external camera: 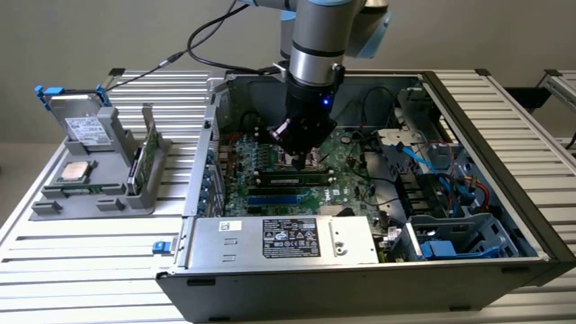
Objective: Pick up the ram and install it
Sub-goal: 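Press down the ram until it locks into place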
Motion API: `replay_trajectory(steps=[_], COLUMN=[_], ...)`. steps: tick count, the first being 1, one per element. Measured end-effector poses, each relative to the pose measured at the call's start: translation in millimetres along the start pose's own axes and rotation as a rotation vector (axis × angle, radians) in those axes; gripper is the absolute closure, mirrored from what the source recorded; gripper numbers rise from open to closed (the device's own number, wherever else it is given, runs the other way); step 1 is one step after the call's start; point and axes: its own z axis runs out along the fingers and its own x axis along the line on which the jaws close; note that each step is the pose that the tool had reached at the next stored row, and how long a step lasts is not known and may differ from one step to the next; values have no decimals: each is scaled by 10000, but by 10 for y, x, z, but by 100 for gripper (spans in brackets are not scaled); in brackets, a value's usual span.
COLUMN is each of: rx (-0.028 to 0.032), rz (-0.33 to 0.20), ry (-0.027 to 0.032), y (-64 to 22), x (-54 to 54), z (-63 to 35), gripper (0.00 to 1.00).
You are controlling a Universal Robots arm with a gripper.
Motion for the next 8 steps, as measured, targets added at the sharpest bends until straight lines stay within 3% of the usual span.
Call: replay_trajectory(steps=[8], rx=[-73], rz=[971], ry=[-41], y=[0], x=[0], z=[0], gripper=[90])
